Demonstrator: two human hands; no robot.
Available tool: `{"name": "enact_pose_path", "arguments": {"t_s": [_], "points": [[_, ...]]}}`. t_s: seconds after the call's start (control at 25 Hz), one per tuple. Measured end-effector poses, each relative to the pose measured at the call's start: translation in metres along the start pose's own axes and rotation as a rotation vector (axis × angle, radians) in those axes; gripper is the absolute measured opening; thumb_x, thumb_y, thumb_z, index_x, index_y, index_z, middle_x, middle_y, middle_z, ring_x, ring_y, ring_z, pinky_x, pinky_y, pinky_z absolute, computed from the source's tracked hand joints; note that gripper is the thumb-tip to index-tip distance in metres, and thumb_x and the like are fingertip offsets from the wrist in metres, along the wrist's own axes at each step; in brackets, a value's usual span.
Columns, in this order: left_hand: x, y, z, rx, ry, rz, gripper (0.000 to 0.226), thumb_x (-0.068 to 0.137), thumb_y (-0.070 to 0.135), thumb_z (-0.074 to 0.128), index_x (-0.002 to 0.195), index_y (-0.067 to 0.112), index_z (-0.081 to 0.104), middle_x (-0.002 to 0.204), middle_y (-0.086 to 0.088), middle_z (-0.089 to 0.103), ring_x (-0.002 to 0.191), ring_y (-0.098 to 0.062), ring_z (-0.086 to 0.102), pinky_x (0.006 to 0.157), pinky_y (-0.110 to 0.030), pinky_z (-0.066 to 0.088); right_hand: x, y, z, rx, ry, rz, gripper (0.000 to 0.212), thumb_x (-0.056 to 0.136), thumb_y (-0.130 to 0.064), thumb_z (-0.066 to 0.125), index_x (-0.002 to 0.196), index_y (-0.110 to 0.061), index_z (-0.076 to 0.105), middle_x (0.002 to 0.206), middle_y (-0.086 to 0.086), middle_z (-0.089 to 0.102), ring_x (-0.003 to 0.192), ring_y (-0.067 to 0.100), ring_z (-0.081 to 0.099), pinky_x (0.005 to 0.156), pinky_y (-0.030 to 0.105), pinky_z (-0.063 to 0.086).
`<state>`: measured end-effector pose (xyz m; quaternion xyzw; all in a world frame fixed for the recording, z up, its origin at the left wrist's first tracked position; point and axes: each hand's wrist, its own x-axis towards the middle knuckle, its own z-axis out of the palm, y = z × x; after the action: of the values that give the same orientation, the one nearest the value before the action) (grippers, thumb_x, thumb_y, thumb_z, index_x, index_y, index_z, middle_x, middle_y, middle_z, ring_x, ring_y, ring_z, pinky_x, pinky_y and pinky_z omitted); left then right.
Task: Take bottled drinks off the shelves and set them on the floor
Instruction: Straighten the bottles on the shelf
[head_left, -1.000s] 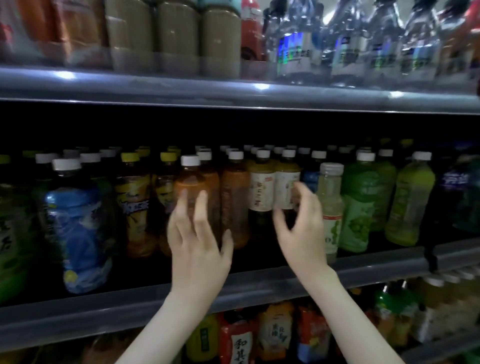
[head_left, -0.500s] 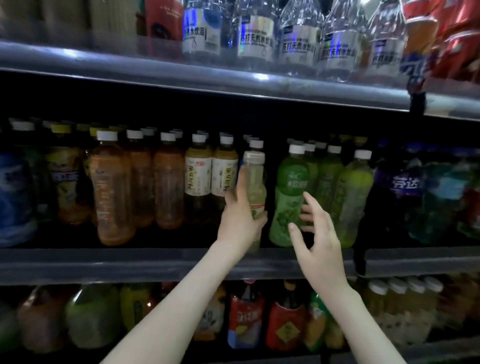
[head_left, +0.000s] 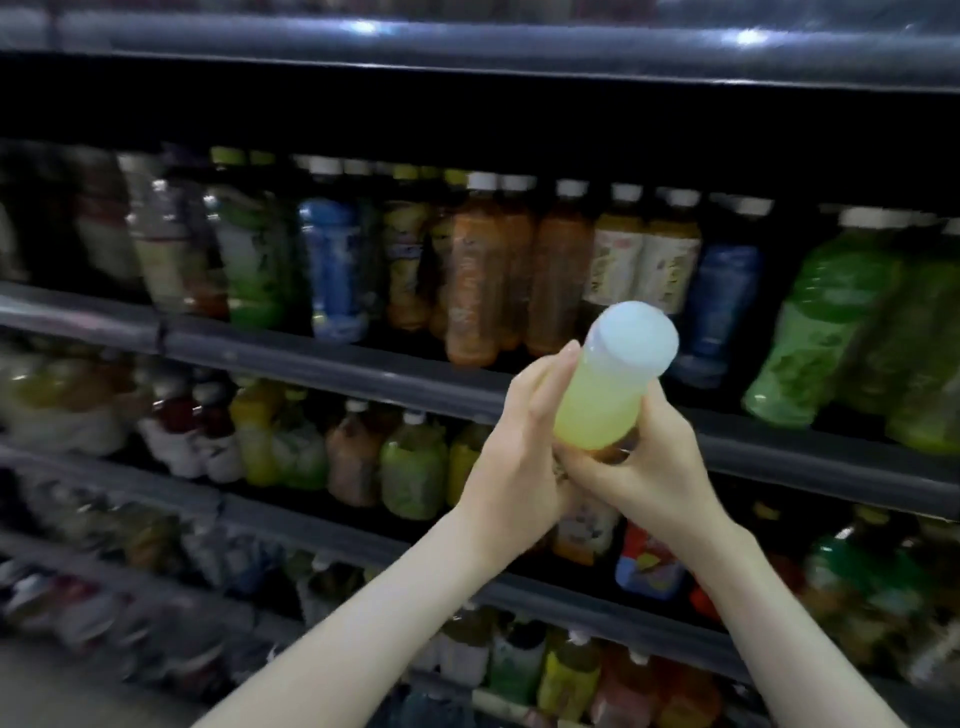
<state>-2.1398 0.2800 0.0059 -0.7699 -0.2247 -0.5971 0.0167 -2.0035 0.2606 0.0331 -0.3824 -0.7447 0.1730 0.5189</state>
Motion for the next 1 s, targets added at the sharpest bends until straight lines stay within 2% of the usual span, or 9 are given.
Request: {"name": "enact_pose_path", "arguments": {"t_s": [0.08,0.2,0.28,0.36,0.48,0.68,0.88,1.0], "points": [[-0.03,-0.016,-0.059,0.034,-0.047,-0.115,0.099,0.072,0.001,0.079,0.143,0.021,0.012,0.14,-0.004,0.03,0.13,-0.007,0.035,0.105,-0.015,0.033,0.0,-0.012,0.063,0.038,-0.057,0.047,0.063,0.068,-0.036,0.081,0.122,-0.02,0.053,0.107,-0.008,0.066,0.099,0.008,0.064,0.077,0.023,0.053],[-0.065,-0.036,-0.16,0.055,-0.145,-0.252,0.093,0.082,0.01,0.071,0.148,0.033,0.01,0.143,0.011,0.03,0.131,0.001,0.036,0.106,-0.015,0.033,0.008,-0.039,0.157,0.137,-0.073,0.113,0.055,0.069,-0.022,0.084,0.117,-0.021,0.058,0.1,-0.013,0.068,0.093,0.0,0.064,0.072,0.013,0.049],[-0.086,-0.052,-0.225,0.139,-0.187,-0.274,0.08,0.087,0.011,0.065,0.148,0.026,0.015,0.146,0.02,0.028,0.135,-0.001,0.032,0.108,-0.017,0.031,0.018,-0.059,0.213,0.213,-0.047,0.172,0.052,0.069,-0.022,0.085,0.115,-0.023,0.059,0.098,-0.016,0.069,0.091,-0.004,0.064,0.072,0.013,0.049],[-0.103,-0.072,-0.281,0.26,-0.19,-0.29,0.073,0.089,0.009,0.063,0.148,0.019,0.022,0.149,0.008,0.033,0.138,-0.008,0.032,0.11,-0.022,0.032,0.032,-0.076,0.258,0.276,-0.016,0.207,0.051,0.07,-0.026,0.083,0.115,-0.024,0.059,0.099,-0.016,0.068,0.091,-0.005,0.063,0.072,0.012,0.05],[-0.118,-0.107,-0.344,0.413,-0.128,-0.377,0.067,0.093,0.016,0.057,0.15,0.023,0.022,0.148,0.001,0.035,0.139,-0.009,0.031,0.11,-0.016,0.027,0.055,-0.095,0.316,0.321,0.032,0.241,0.05,0.072,-0.03,0.081,0.115,-0.026,0.057,0.101,-0.016,0.066,0.091,-0.008,0.062,0.072,0.012,0.051],[-0.131,-0.165,-0.408,0.475,-0.067,-0.411,0.063,0.093,0.022,0.056,0.148,0.027,0.026,0.146,0.0,0.038,0.135,-0.009,0.035,0.104,-0.005,0.026,0.106,-0.106,0.396,0.372,0.103,0.228,0.051,0.073,-0.03,0.081,0.117,-0.027,0.055,0.105,-0.015,0.064,0.094,-0.004,0.061,0.075,0.015,0.049],[-0.1,-0.252,-0.443,0.487,-0.069,-0.292,0.067,0.09,0.032,0.055,0.148,0.021,0.023,0.144,-0.003,0.041,0.135,-0.012,0.037,0.11,-0.019,0.031,0.172,-0.104,0.471,0.404,0.108,0.065,0.049,0.071,-0.026,0.082,0.111,-0.028,0.055,0.102,-0.014,0.065,0.095,-0.002,0.062,0.075,0.016,0.051],[-0.06,-0.298,-0.46,0.415,-0.107,-0.3,0.079,0.086,0.032,0.06,0.15,0.023,0.014,0.142,0.003,0.039,0.131,-0.006,0.037,0.107,-0.016,0.031,0.211,-0.107,0.504,0.387,0.063,-0.015,0.051,0.068,-0.028,0.082,0.109,-0.033,0.053,0.103,-0.014,0.066,0.095,-0.002,0.063,0.076,0.013,0.05]]}}
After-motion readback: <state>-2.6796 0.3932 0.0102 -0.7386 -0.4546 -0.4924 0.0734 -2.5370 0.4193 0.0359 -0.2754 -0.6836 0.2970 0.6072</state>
